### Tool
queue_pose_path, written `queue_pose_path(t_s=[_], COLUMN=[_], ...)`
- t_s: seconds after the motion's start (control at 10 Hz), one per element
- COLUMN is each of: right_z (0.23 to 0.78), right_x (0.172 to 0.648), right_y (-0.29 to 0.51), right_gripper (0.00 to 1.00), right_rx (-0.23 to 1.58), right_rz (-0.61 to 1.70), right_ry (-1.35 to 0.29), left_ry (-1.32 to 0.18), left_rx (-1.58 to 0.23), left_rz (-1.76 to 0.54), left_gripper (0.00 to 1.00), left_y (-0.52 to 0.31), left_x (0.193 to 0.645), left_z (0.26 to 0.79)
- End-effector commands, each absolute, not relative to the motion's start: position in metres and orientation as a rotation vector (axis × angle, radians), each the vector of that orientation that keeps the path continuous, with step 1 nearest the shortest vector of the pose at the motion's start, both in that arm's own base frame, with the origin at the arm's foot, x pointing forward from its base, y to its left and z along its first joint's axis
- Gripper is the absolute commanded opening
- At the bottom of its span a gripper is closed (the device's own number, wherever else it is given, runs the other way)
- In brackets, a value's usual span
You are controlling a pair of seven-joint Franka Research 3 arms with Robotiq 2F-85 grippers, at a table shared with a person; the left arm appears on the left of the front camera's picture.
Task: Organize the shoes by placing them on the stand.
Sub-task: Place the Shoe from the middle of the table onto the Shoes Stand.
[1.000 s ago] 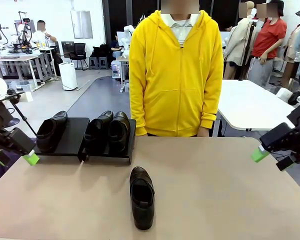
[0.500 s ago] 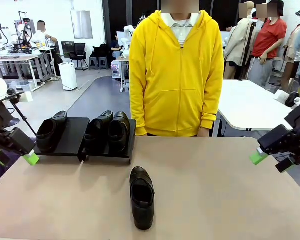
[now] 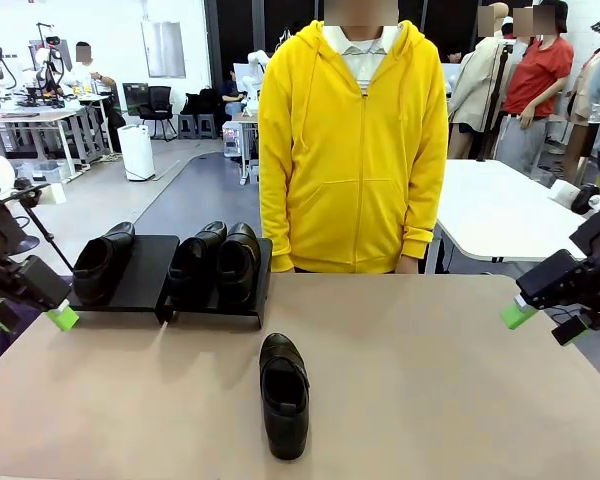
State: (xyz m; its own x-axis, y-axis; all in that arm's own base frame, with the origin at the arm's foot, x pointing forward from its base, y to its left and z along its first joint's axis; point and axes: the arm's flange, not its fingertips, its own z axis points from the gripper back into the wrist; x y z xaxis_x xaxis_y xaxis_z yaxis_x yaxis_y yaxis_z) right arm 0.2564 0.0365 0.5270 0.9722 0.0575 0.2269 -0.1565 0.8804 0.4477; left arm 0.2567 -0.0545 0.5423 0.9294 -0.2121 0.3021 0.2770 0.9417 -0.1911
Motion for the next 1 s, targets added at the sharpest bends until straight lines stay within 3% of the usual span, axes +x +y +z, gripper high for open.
queue_pose_path(t_s=[0.0, 0.2, 0.6, 0.9], right_z=[0.529, 0.529, 0.529, 0.529], right_x=[0.257, 0.257, 0.257, 0.257], right_y=[0.038, 0.038, 0.038, 0.038], right_gripper=[1.00, 1.00, 1.00, 1.00], right_rx=[0.503, 0.503, 0.503, 0.503], right_rz=[0.098, 0.098, 0.098, 0.098], right_ry=[-0.204, -0.204, -0.204, -0.204], left_ry=[-0.282, -0.108, -0.304, -0.307], left_rx=[-0.234, -0.278, -0.120, -0.029], left_rz=[-0.253, -0.233, -0.090, -0.078], left_gripper=[1.00, 1.00, 1.00, 1.00], left_y=[-0.054, -0.154, -0.294, -0.344], left_x=[0.257, 0.267, 0.302, 0.329], left_z=[0.542, 0.505, 0.439, 0.414])
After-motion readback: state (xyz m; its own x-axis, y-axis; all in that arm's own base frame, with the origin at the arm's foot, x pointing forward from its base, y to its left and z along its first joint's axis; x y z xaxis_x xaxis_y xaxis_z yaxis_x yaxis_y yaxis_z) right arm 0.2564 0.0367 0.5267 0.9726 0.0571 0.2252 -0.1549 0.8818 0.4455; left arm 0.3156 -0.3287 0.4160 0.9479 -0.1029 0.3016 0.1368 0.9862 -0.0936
